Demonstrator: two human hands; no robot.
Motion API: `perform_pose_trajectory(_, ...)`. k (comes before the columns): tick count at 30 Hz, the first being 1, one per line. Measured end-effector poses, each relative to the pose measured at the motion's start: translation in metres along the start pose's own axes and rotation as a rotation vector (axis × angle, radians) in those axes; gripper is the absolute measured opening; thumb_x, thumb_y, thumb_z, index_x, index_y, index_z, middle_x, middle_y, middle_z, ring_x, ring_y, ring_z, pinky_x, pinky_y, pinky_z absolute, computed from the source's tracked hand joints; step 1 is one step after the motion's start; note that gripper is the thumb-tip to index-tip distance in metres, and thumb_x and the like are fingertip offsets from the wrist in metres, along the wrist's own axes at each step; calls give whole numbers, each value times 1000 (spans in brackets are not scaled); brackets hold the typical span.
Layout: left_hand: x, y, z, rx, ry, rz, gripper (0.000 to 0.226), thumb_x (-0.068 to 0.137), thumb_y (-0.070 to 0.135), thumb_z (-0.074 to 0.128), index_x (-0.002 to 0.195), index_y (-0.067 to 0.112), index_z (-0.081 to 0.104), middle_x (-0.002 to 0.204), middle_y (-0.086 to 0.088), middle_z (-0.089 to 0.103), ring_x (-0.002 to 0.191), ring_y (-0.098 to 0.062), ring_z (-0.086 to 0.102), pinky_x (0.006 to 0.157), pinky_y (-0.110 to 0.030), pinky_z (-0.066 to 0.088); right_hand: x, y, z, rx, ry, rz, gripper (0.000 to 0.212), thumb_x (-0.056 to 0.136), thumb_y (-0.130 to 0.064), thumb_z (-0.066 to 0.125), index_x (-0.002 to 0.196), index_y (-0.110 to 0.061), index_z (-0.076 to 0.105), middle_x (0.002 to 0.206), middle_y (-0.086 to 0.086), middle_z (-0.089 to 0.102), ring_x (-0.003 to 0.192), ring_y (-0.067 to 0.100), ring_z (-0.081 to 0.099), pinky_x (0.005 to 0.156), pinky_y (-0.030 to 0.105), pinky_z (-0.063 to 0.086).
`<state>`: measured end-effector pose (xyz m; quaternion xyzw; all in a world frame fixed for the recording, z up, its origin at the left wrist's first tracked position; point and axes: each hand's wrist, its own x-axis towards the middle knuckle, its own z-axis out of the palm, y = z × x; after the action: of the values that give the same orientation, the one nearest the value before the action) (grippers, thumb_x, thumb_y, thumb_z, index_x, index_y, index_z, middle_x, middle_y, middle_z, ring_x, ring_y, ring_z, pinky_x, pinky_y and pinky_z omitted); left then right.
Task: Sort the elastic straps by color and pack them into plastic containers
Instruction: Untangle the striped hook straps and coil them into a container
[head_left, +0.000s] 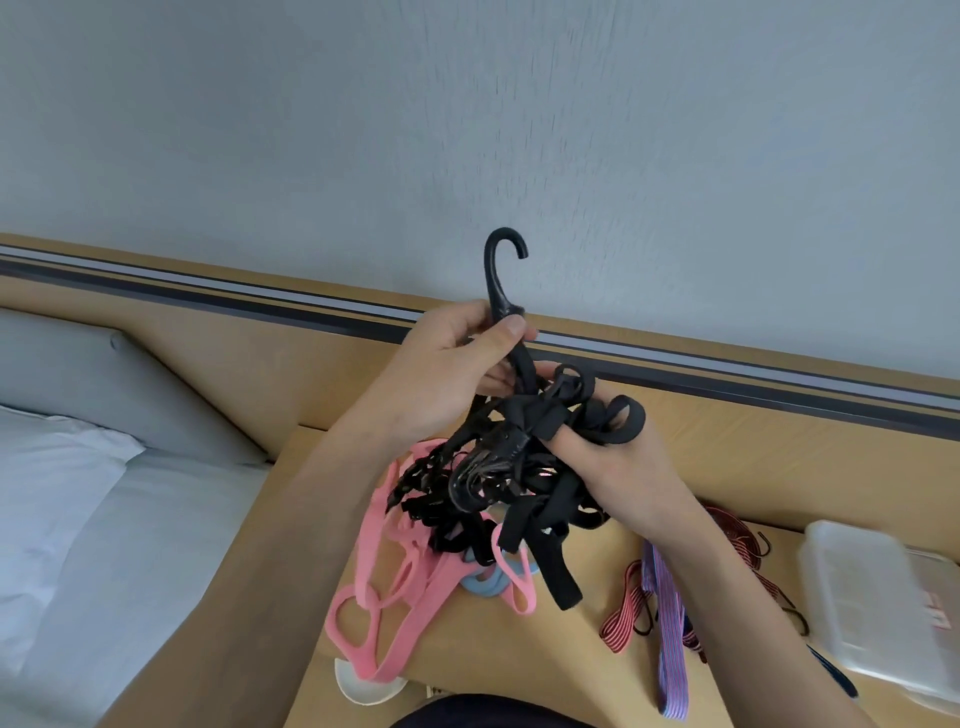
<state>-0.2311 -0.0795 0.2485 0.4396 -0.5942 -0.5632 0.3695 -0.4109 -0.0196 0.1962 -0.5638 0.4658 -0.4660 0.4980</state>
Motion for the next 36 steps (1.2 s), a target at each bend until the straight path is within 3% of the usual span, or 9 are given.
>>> perform_pose_trajectory(3,4,7,5,-141,4,-8,21,106,16,51,105,8,69,87,-10,75,86,-29,77,74,-31,61,9,1,12,69,86,-26,17,89,-18,77,102,-16,68,94,12,72,88,22,71,76,33,58)
perform_pose_trajectory(7,1,6,2,-408,-31,-50,22,107,11,45,105,3,65,87,-16,73,92,-36,74,81,-43,63,17,5,21,253,135,5,42,82,-5,81,117,-11,59,97,7,73,91,20,72,80,34,59)
perform_pose_trajectory(13,-7,-17,-13,-611,-19,-76,22,104,12,47,106,0,66,93,-16,70,98,-36,72,80,-44,61,23,6,29,119,-49,121,16,86,-20,77,89,-6,71,87,17,73,82,23,70,77,43,58)
perform_pose_trajectory(17,-9,-42,-37,-433,66,-39,24,98,20,56,105,12,77,105,-12,74,107,-32,70,90,-41,57,24,9,36,-94,-22,115,27,92,-23,72,78,-6,57,73,22,54,66,20,53,64,34,43)
perform_pose_trajectory(23,-27,-114,-61,-186,138,-251,22,100,26,56,106,30,77,112,-2,75,109,-23,70,93,-43,54,30,4,38,-125,32,70,37,95,-17,65,64,-19,44,56,-10,35,51,6,33,48,15,30)
perform_pose_trajectory(25,-34,-142,-59,-116,160,-323,28,99,14,55,96,31,77,103,2,76,103,-20,71,96,-43,54,31,3,37,-125,17,98,39,96,-19,64,62,-31,49,55,-6,39,50,5,35,46,13,32)
perform_pose_trajectory(28,-41,-182,-57,174,227,-416,31,90,7,56,103,31,71,107,7,69,109,-17,65,99,-44,51,33,4,34,-239,-18,66,25,92,-19,63,72,-32,56,65,6,54,56,7,45,52,15,39)
perform_pose_trajectory(32,-56,-219,-58,425,144,-489,55,76,25,64,130,29,57,130,4,56,122,-19,53,98,-35,44,36,-3,33,-284,-44,-31,38,89,-12,61,71,-45,52,65,-18,53,59,2,46,57,12,40)
perform_pose_trajectory(36,-57,-247,-56,666,117,-481,52,86,25,65,136,27,53,142,-4,51,131,-25,43,111,-40,30,35,-15,30,-475,-121,-154,29,90,-13,67,89,-39,54,73,-14,59,65,7,54,58,20,46)
